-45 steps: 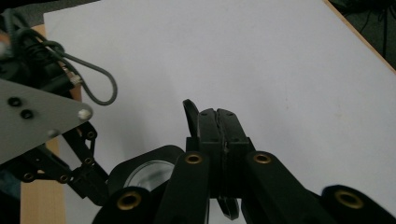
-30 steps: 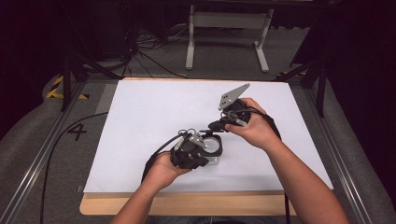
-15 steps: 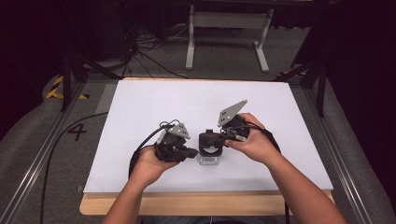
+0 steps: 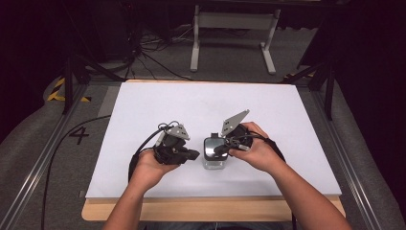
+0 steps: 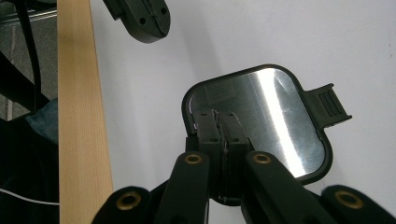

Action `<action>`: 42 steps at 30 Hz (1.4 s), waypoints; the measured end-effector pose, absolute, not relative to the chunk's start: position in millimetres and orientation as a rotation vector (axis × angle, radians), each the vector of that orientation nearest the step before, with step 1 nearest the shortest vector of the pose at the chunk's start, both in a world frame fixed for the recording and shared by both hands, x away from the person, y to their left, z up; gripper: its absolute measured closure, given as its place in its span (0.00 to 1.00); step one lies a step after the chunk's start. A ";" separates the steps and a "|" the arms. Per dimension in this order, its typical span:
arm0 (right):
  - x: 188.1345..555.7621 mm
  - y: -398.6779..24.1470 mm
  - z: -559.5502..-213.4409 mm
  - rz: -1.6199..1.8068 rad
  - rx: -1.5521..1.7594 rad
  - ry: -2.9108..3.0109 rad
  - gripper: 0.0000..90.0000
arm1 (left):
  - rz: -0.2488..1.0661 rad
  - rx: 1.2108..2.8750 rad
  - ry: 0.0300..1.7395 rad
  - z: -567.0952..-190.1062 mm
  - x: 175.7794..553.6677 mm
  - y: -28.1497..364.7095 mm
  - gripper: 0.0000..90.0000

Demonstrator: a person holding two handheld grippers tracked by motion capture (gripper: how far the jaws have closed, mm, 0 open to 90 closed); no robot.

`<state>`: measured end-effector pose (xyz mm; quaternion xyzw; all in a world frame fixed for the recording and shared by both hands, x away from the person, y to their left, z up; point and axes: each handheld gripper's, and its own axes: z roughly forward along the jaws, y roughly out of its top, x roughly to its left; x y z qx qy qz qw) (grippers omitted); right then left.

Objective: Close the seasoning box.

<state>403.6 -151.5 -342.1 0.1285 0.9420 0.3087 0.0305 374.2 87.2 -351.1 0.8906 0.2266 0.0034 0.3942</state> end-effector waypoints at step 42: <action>447.5 -368.4 -372.3 1.048 1.181 2.370 0.53 | 0.295 2.091 1.023 -398.8 409.2 174.2 0.68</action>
